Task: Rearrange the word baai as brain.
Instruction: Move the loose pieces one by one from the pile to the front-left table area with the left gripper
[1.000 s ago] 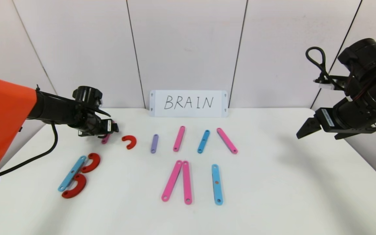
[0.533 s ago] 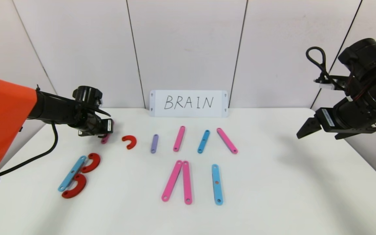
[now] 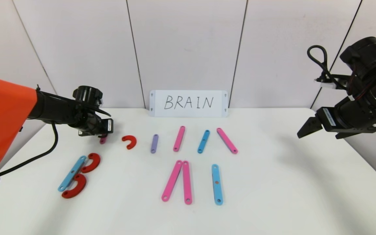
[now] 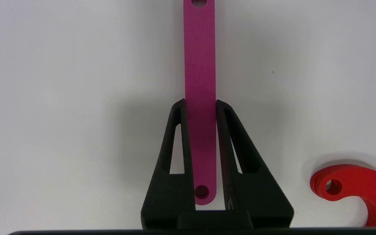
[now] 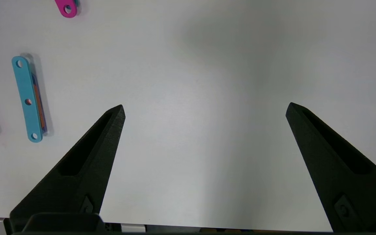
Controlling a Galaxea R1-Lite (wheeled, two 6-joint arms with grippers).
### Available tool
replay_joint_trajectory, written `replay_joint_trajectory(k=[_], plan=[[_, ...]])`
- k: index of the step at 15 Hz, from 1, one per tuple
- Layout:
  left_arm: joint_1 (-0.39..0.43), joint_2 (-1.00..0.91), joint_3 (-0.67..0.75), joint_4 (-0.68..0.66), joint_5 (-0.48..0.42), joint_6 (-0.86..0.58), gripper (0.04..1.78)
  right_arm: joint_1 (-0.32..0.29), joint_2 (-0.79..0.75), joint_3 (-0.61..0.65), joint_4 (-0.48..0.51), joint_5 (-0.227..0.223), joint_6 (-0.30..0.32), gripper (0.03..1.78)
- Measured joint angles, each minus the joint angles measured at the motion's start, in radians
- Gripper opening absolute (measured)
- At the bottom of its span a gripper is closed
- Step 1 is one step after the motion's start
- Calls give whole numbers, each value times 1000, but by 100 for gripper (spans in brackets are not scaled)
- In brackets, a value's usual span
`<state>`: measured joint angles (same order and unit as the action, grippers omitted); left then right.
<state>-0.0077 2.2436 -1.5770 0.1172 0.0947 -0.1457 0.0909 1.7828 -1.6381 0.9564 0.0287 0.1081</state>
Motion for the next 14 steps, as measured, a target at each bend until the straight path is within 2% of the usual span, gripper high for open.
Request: replay_joint_trajectory(k=[3, 6, 8, 14], plan=[[-1, -5, -5, 0, -4, -7, 27, 1, -1, 0, 0, 1, 0, 172], [-3, -51, 17, 4, -65, -10, 27, 0, -1, 0, 0, 1, 0, 172], [-6, -107, 56, 6, -102, -7, 27, 0, -1, 0, 0, 1, 0, 172], [-46, -272, 204, 5, -104, 4, 27, 0, -10, 3, 0, 3, 0, 172]])
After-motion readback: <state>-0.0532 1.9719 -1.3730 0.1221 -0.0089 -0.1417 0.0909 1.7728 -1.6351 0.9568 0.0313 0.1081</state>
